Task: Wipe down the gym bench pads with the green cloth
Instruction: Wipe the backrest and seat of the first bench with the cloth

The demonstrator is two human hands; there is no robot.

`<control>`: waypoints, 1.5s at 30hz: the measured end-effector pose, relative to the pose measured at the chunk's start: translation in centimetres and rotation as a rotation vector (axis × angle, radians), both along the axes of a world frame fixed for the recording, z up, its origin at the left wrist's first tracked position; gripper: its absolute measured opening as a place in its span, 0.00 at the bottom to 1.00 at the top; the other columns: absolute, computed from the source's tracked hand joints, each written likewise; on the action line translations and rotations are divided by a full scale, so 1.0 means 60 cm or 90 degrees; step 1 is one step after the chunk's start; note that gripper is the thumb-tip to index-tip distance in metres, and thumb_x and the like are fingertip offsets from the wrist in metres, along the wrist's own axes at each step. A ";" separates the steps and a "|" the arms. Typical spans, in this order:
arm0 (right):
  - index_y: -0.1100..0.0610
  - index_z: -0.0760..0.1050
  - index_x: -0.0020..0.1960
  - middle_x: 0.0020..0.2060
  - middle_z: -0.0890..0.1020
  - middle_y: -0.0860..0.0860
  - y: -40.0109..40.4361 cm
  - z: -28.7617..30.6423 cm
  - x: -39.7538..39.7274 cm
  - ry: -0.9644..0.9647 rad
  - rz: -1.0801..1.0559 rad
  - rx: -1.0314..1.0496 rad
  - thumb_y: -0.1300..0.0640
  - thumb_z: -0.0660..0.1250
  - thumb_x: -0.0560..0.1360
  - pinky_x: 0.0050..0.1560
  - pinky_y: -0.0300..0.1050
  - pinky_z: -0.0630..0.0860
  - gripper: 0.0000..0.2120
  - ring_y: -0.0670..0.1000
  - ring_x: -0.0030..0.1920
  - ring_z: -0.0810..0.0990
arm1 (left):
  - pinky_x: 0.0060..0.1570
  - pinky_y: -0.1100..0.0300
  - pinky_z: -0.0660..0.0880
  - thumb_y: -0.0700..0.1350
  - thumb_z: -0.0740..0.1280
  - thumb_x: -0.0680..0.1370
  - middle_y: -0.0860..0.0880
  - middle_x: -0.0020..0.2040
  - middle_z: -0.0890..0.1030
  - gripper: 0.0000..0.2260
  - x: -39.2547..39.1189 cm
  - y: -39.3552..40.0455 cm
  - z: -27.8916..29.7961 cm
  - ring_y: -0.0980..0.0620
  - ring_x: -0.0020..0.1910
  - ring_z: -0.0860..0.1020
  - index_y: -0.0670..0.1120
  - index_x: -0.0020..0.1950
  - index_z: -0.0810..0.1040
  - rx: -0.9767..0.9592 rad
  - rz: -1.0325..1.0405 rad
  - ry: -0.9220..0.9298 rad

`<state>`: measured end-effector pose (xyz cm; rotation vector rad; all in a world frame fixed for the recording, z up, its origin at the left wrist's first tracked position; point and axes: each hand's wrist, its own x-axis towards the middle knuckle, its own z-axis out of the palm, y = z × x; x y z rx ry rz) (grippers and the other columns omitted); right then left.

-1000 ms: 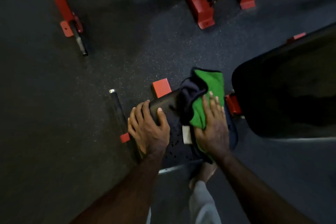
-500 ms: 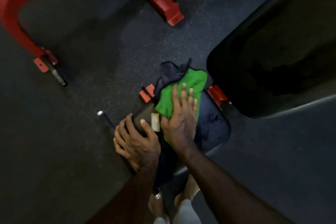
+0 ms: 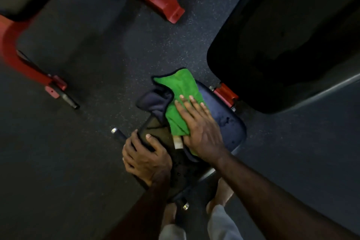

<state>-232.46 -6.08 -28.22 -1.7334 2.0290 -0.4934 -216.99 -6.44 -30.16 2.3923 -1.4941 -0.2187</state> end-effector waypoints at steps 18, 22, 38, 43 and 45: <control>0.60 0.72 0.64 0.74 0.71 0.60 0.048 0.005 0.042 0.049 -0.098 -0.015 0.40 0.73 0.66 0.77 0.65 0.62 0.34 0.60 0.80 0.63 | 0.71 0.43 0.63 0.55 0.60 0.81 0.50 0.68 0.77 0.18 0.004 -0.001 0.004 0.45 0.72 0.71 0.53 0.70 0.74 0.006 -0.015 0.034; 0.60 0.66 0.73 0.78 0.65 0.62 0.017 0.013 -0.015 -0.015 -0.296 -0.029 0.49 0.73 0.63 0.77 0.61 0.63 0.41 0.61 0.79 0.62 | 0.72 0.41 0.62 0.58 0.56 0.83 0.50 0.69 0.75 0.20 0.003 0.002 0.013 0.46 0.73 0.70 0.52 0.71 0.73 0.036 -0.030 0.052; 0.42 0.61 0.82 0.83 0.61 0.52 -0.056 -0.014 -0.046 0.087 0.156 -0.032 0.42 0.65 0.77 0.82 0.60 0.53 0.34 0.58 0.83 0.55 | 0.74 0.41 0.59 0.58 0.57 0.83 0.49 0.71 0.74 0.19 0.005 0.005 0.011 0.45 0.75 0.67 0.53 0.71 0.72 0.048 -0.027 0.064; 0.38 0.59 0.82 0.83 0.60 0.51 -0.082 -0.004 -0.032 -0.004 -0.213 0.092 0.43 0.64 0.74 0.80 0.62 0.55 0.37 0.58 0.83 0.55 | 0.74 0.40 0.59 0.58 0.56 0.83 0.48 0.72 0.74 0.20 0.003 0.006 0.015 0.45 0.75 0.67 0.53 0.72 0.71 0.057 -0.029 0.057; 0.40 0.60 0.82 0.83 0.59 0.52 -0.074 0.000 -0.003 0.001 -0.138 0.051 0.43 0.65 0.71 0.81 0.63 0.51 0.39 0.60 0.83 0.53 | 0.74 0.39 0.59 0.58 0.56 0.83 0.48 0.71 0.74 0.20 0.003 0.006 0.016 0.44 0.75 0.67 0.53 0.72 0.72 0.045 -0.037 0.061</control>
